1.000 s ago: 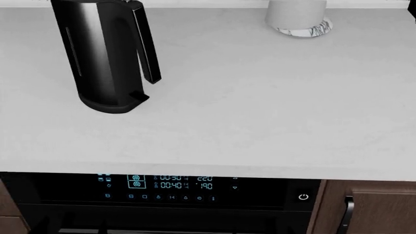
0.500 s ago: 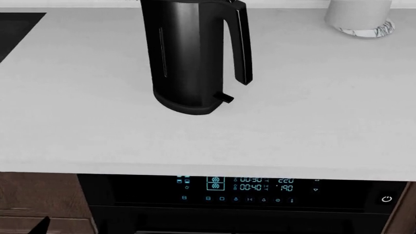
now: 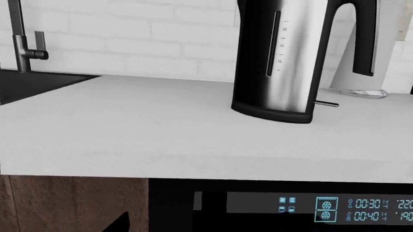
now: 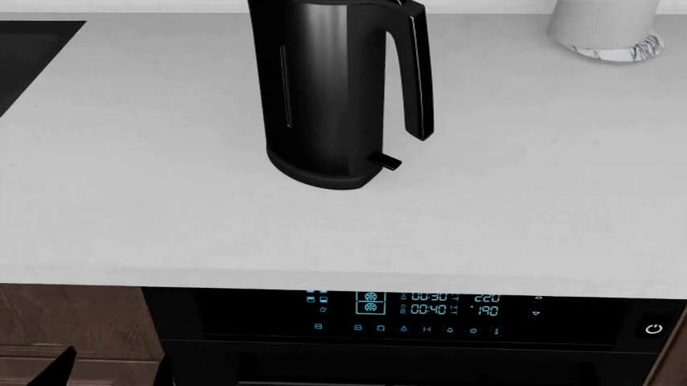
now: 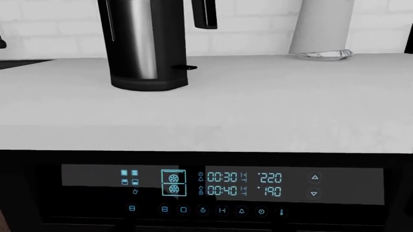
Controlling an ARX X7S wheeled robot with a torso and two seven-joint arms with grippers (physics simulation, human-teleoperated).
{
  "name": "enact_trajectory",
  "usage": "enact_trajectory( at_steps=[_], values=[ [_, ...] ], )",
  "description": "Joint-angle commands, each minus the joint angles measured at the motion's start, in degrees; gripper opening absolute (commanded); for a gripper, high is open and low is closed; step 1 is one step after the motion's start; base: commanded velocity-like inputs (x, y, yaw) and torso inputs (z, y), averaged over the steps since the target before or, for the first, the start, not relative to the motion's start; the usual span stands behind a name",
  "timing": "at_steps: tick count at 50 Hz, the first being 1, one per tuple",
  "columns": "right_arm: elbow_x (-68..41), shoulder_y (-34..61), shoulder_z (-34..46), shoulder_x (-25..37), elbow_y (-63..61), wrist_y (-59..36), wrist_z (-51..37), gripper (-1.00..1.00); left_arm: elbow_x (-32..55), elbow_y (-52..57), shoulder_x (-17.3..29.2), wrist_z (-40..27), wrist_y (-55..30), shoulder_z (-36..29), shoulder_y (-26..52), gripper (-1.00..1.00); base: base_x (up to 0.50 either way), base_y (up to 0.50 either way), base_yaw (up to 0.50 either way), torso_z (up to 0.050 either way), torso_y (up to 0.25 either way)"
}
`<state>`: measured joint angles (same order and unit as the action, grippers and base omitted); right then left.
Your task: Close the lid of the electric kettle.
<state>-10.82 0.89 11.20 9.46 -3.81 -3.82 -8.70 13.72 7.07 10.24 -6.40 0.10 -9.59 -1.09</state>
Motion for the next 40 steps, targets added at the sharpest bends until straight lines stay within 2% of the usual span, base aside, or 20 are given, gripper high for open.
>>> enact_trajectory(
  at_steps=[1, 2, 3, 6, 13, 16, 20, 22, 23, 27, 28, 30, 35, 38, 40],
  values=[
    [-1.9, 1.9, 0.3, 3.5, -15.2, -17.8, -2.9, 1.00, 3.0, 14.8, 4.7, -0.7, -15.3, -1.5, 4.2, 1.00, 0.00, 0.00, 0.00, 0.000, 0.000],
    [-3.7, 2.6, -0.2, 4.3, -19.2, -22.0, -2.8, 1.00, 6.6, 17.8, 5.3, -0.3, -19.8, -0.7, 5.8, 1.00, 0.00, 0.00, 0.00, 0.000, 0.000],
    [-4.3, 3.6, -0.5, 4.9, -22.0, -25.5, -3.4, 1.00, 5.1, 19.9, 6.5, -1.3, -22.5, -1.4, 7.3, 1.00, 0.00, 0.00, 0.00, 0.000, 0.000],
    [-6.2, 7.7, -0.9, 6.8, -28.5, -35.4, -4.6, 1.00, 8.0, 24.3, 8.4, -1.8, -29.0, -0.1, 10.2, 1.00, 0.00, 0.00, 0.00, 0.000, 0.000],
    [-10.4, 17.1, -3.3, 9.8, -38.4, -51.4, -5.7, 1.00, 16.1, 33.7, 11.4, -3.9, -43.6, 3.8, 17.7, 1.00, 0.00, 0.00, 0.00, 0.000, 0.000],
    [-11.3, 21.3, -3.4, 11.5, -41.9, -57.4, -6.4, 1.00, 17.3, 35.7, 12.3, -4.4, -46.3, 4.2, 21.0, 1.00, 0.00, 0.00, 0.00, 0.000, 0.000],
    [-16.8, 29.7, -9.0, 11.1, -46.6, -69.3, -5.7, 1.00, 19.7, 37.1, 13.1, -5.0, -50.8, 5.1, 26.3, 1.00, 0.00, 0.00, 0.00, 0.000, 0.000],
    [-17.7, 33.4, -9.4, 12.1, -48.6, -73.4, -5.9, 1.00, 22.1, 37.8, 13.3, -5.4, -53.9, 6.2, 29.1, 1.00, 0.00, 0.00, 0.00, 0.000, 0.000],
    [-20.0, 36.0, -12.3, 10.8, -49.6, -77.6, -5.0, 1.00, 23.9, 38.2, 13.4, -5.7, -56.0, 7.3, 30.8, 1.00, 0.00, 0.00, 0.00, 0.000, 0.000],
    [-21.4, 41.8, -12.9, 11.8, -52.0, -83.8, -5.9, 1.00, 26.9, 39.9, 14.2, -6.8, -60.6, 8.8, 35.0, 1.00, 0.00, 0.00, 0.00, 0.000, 0.000],
    [-23.4, 43.3, -15.2, 11.0, -52.4, -85.9, -5.6, 1.00, 28.5, 40.1, 14.1, -7.0, -62.0, 9.9, 36.1, 1.00, 0.00, 0.00, 0.00, 0.000, 0.000],
    [-30.1, 45.1, -16.9, 13.1, -52.0, -86.1, -10.4, 1.00, 30.5, 40.5, 14.1, -7.5, -64.1, 11.2, 38.1, 1.00, 0.00, 0.00, 0.00, 0.000, 0.000],
    [-61.9, 50.9, -23.5, 19.5, -47.3, -86.0, -33.8, 1.00, 33.9, 41.1, 15.0, -8.8, -68.2, 13.8, 42.3, 1.00, 0.00, 0.00, 0.00, 0.000, 0.000],
    [-77.0, 54.8, -23.2, 22.8, -44.1, -85.2, -47.0, 1.00, 36.4, 41.3, 15.3, -9.8, -71.2, 15.2, 45.0, 1.00, 0.00, 0.00, 0.00, 0.000, 0.000],
    [-82.4, 56.7, -22.0, 24.3, -42.3, -83.7, -51.7, 1.00, 37.8, 41.4, 15.4, -10.4, -72.9, 15.8, 46.5, 1.00, 0.00, 0.00, 0.00, 0.000, 0.000]
  ],
)
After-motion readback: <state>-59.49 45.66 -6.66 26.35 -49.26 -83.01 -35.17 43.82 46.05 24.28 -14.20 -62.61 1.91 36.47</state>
